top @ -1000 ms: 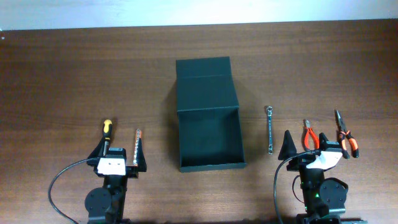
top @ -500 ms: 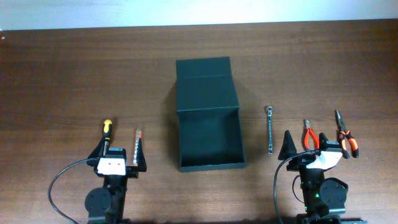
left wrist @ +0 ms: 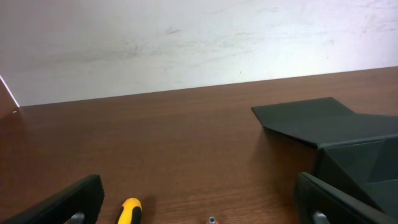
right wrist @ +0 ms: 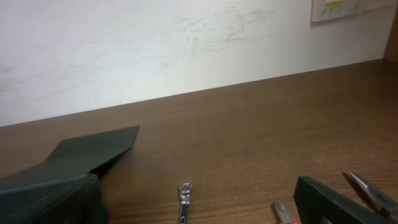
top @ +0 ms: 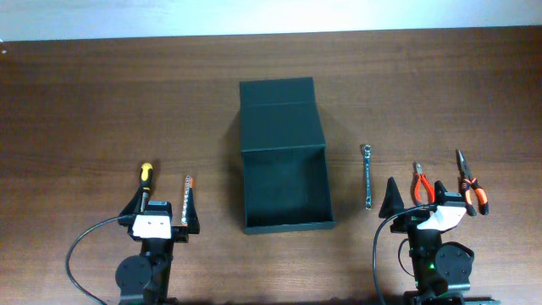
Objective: Pack container
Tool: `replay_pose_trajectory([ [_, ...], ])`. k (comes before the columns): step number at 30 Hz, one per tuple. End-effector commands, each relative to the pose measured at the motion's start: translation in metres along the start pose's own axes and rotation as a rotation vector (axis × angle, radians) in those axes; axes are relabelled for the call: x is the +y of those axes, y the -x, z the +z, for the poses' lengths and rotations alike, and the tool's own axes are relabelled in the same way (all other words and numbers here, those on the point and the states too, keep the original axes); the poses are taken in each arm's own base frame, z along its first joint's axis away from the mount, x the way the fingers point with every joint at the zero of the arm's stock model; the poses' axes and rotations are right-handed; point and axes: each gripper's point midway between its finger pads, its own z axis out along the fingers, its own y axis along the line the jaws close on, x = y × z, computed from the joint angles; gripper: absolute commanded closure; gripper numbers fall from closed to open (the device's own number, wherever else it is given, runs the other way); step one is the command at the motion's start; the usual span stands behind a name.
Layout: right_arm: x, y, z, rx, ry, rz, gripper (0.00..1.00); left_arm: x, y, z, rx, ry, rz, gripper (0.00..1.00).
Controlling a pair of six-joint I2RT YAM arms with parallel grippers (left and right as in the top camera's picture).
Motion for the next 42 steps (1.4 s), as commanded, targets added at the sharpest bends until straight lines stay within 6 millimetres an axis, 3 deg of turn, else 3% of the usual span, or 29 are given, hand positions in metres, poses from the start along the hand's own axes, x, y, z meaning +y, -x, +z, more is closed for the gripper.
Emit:
replay_pose_trajectory([
  [1, -0.001, -0.002, 0.0, 0.004, -0.002, -0.003, 0.01, 0.001, -0.002, 0.0, -0.002, 0.002, 0.02, 0.01],
  [22, 0.001, -0.001, 0.0, -0.002, 0.011, 0.026, 0.01, 0.001, -0.002, 0.0, -0.002, 0.002, 0.02, 0.01],
  [24, 0.011, 0.001, -0.001, 0.005, 0.065, 0.106, 0.01, 0.001, -0.002, 0.0, -0.002, 0.002, 0.02, 0.01],
  [28, 0.043, 0.01, -0.01, 0.042, 0.238, 0.108, 0.01, 0.001, -0.002, 0.0, -0.002, 0.002, 0.02, 0.01],
  [31, 0.041, 0.018, -0.016, 0.101, 0.206, 0.054, 0.01, 0.001, -0.002, 0.0, -0.002, 0.002, 0.02, 0.01],
  [36, 0.015, 0.038, -0.019, 0.268, 0.003, 0.019, 0.01, 0.001, -0.002, 0.0, -0.002, 0.002, 0.02, 0.01],
  [42, 0.021, 0.052, 0.008, 0.637, -0.041, -0.047, 0.01, 0.001, -0.002, 0.0, -0.002, 0.002, 0.02, 0.01],
])
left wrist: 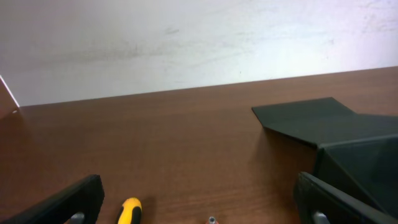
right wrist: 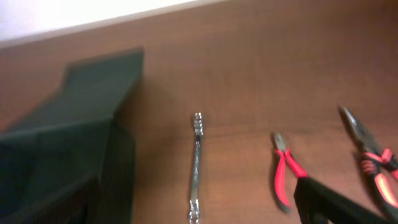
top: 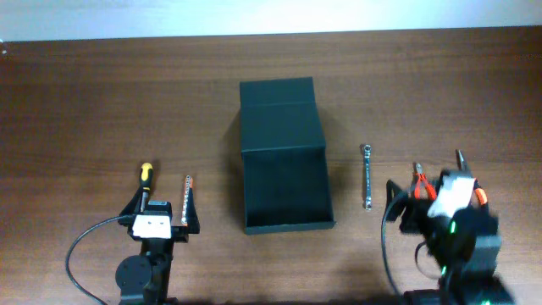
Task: Pack container
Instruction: 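Move the right gripper over the chrome wrench and grasp it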
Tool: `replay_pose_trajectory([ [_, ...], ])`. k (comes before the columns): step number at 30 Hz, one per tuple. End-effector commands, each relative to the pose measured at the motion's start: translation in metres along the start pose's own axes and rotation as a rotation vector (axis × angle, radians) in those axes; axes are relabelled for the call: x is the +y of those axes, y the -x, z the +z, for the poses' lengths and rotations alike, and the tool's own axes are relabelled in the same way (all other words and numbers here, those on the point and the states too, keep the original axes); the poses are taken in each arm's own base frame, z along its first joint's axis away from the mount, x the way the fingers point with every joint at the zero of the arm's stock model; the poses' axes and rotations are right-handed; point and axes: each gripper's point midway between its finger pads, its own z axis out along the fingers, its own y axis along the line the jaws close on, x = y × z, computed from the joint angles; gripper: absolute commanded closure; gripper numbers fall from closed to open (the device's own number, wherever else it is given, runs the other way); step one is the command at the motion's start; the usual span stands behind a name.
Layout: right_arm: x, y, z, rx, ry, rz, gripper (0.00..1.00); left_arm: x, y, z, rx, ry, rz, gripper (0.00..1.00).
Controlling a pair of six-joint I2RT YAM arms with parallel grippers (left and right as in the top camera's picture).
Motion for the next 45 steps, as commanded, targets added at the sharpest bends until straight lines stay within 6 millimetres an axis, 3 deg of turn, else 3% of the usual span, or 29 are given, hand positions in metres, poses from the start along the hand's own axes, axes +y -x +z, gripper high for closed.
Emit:
replay_pose_trajectory([
  [1, 0.005, 0.021, 0.013, 0.188, -0.016, -0.065, 0.01, 0.001, -0.001, 0.0, -0.003, 0.001, 0.02, 0.01],
  [4, 0.005, 0.021, 0.024, 0.489, -0.036, -0.121, 0.01, 0.001, -0.001, 0.0, -0.003, 0.001, 0.02, 0.01],
  [7, 0.007, 0.019, 0.037, 0.682, -0.046, -0.104, 0.01, 0.001, -0.001, 0.0, -0.003, 0.001, 0.02, 0.01],
  [13, 0.003, -0.003, 0.073, 0.899, -0.064, -0.085, 0.02, 0.001, -0.001, 0.0, -0.003, 0.001, 0.02, 0.01],
  [21, 0.0, -0.033, 0.114, 1.011, -0.08, -0.047, 0.01, 0.001, -0.001, 0.0, -0.003, 0.001, 0.02, 0.01],
  [26, -0.008, -0.032, 0.134, 0.964, -0.2, -0.083, 0.01, 0.001, -0.001, 0.0, -0.003, 0.001, 0.02, 0.01],
  [31, -0.008, -0.025, 0.145, 0.889, -0.296, 0.016, 0.01, 0.001, -0.001, 0.0, -0.003, 0.001, 0.02, 0.01],
  [40, -0.008, -0.043, 0.132, 0.969, -0.302, -0.007, 0.01, 0.001, -0.001, 0.0, -0.003, 0.001, 0.02, 0.01],
  [45, 0.011, -0.071, 0.137, 1.03, -0.112, -0.05, 0.01, 0.001, -0.001, 0.0, -0.003, 0.001, 0.02, 0.01],
])
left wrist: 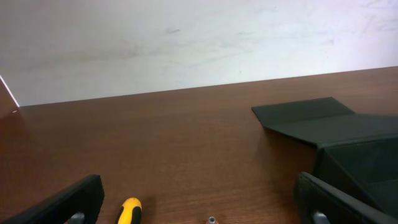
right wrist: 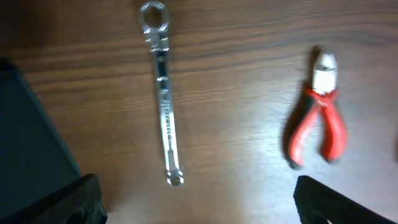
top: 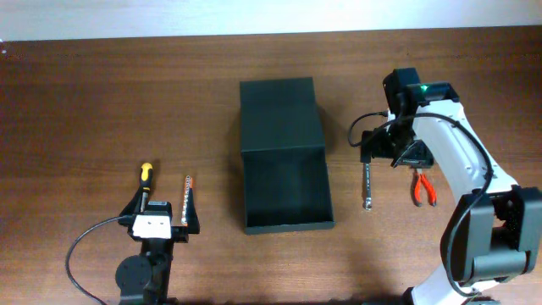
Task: Pack container
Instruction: 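Move the right gripper over the chrome wrench and grasp it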
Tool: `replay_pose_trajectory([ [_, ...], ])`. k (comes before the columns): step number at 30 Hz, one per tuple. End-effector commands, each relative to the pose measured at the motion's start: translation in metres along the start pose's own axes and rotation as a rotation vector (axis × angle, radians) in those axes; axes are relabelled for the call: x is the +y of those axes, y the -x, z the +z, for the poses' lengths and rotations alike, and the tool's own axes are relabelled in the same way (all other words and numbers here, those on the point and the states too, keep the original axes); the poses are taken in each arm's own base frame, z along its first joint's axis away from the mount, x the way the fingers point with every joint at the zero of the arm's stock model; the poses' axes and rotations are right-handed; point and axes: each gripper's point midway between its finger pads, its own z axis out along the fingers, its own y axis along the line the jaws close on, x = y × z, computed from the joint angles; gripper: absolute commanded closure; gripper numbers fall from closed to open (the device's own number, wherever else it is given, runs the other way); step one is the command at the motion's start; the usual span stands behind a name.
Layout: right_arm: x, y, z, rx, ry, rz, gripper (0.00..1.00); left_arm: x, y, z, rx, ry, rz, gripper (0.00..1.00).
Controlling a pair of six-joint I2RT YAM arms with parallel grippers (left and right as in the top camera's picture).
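The dark green box (top: 284,188) stands open mid-table, its lid (top: 278,103) folded back. Right of it lies a silver ratchet wrench (top: 367,178) (right wrist: 163,118), and further right red-handled cutters (top: 422,188) (right wrist: 320,121). My right gripper (top: 389,155) (right wrist: 199,211) hovers open above the wrench's far end, looking straight down, nothing between its fingers. At the front left my left gripper (top: 163,205) (left wrist: 199,211) rests open on the table. Between its fingers lie a yellow-and-black screwdriver (top: 146,176) (left wrist: 129,211) and a slim metal bit (top: 187,196) (left wrist: 212,219).
The box wall (right wrist: 31,149) fills the left edge of the right wrist view. The right arm's white link (top: 461,148) crosses the table's right side and covers what lies beneath it. A pale wall rises behind the table's far edge.
My right arm has reached from the front right to over the wrench's far end, its camera now pointing straight down. The orange long-nose pliers no longer show. The left arm has not moved.
Both arms first rested at the table's front, grippers open, the tools lying untouched. Then the right arm had lifted and tilted down toward the wrench and cutters. Now it hangs open over the wrench. Box and tools lie where they were.
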Motion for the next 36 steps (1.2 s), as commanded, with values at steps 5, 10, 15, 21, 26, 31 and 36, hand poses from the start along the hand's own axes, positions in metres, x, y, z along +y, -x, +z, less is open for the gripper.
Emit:
replay_pose_trajectory([
  [5, 0.019, -0.018, 0.036, 0.048, 0.1, -0.112, 0.01, 0.001, -0.001, 0.0, -0.002, 0.002, 0.02, 0.01],
  [10, 0.018, -0.022, 0.046, 0.055, 0.098, -0.121, 0.01, 0.001, -0.001, 0.0, -0.002, 0.002, 0.02, 0.01],
  [15, 0.017, -0.026, 0.06, 0.048, 0.099, -0.123, 0.01, 0.001, -0.002, 0.0, -0.002, 0.002, 0.02, 0.01],
  [21, 0.012, -0.023, 0.064, 0.036, 0.064, -0.027, 0.01, 0.001, -0.001, 0.0, -0.002, 0.002, 0.02, 0.01],
  [26, 0.01, -0.022, 0.064, 0.031, 0.051, 0.013, 0.01, 0.001, -0.002, 0.0, -0.002, 0.002, 0.02, 0.01],
  [31, 0.009, -0.024, 0.07, 0.04, 0.05, 0.013, 0.01, 0.001, -0.001, 0.0, -0.002, 0.002, 0.02, 0.01],
  [36, 0.008, -0.029, 0.08, 0.048, 0.048, 0.012, 0.01, 0.001, -0.001, 0.0, -0.002, 0.002, 0.02, 0.01],
])
